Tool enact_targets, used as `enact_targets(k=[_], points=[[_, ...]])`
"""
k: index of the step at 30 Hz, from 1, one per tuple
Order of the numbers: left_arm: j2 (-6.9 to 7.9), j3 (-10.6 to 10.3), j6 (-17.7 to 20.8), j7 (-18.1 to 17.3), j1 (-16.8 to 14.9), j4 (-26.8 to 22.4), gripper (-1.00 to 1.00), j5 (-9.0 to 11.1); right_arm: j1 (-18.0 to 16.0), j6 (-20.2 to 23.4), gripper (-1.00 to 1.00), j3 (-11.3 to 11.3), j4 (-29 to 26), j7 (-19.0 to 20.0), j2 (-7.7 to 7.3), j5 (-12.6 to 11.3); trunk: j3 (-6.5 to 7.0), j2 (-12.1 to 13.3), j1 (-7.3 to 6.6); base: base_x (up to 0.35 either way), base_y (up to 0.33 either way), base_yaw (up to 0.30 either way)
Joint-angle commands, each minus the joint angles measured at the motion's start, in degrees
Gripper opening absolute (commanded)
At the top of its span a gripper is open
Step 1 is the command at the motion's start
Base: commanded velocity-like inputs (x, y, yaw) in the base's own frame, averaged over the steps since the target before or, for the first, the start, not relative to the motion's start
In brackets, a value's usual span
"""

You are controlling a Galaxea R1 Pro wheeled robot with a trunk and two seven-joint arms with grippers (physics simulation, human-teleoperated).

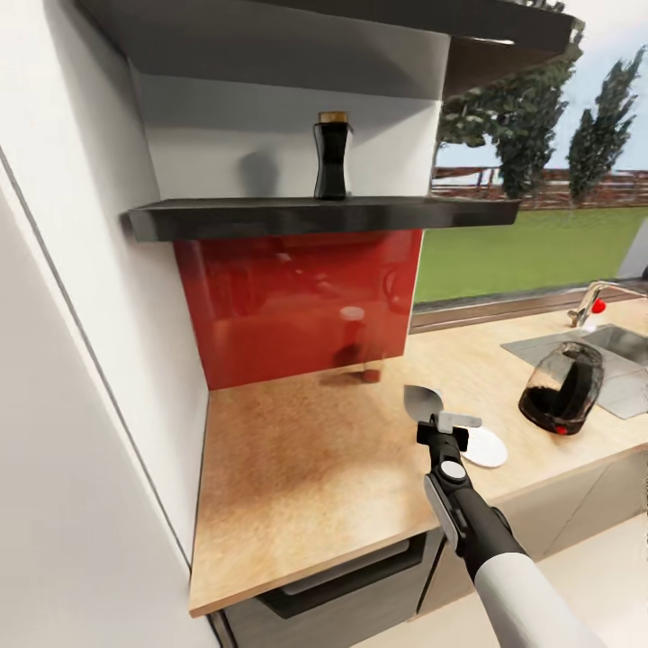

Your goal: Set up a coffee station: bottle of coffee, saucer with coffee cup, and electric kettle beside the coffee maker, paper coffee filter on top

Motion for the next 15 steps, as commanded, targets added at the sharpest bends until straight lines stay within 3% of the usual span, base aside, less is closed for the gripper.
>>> enact_targets(k=[1,7,13,15], points=[[0.01,0.35,-0.41,0.01,-0.05,0.11,1.0,0.01,-0.05,-0.17,-1.0,0.15,0.04,-0.27,-0.03,-0.19,-0.16,-0.11,0.05,0.11,-0.262,0.0],[0.02,0.35,-0.46,0.03,-0.03,0.11,1.0,0.34,0.87,-0.5,-1.0,0.19,0.22,-0.14,-0.1,-0.18,-0.41,-0.11,0.05,0.067,-0.264,0.0],[0.0,0.35,-0.6,-0.14,-0.05,0.05,1.0,0.32,3.99,-10.09,-1.0,0.16,0.71,3.69,-0.1,0.01,-0.41,-0.11,0.05,0.001,-0.27,0.0],[0.02,0.35,-0.66,-0.15,-0.03,0.02,1.0,0.3,4.25,-11.34,-1.0,0.19,0.77,4.16,0.0,0.04,-0.41,-0.11,0.05,0.0,-0.27,0.0]])
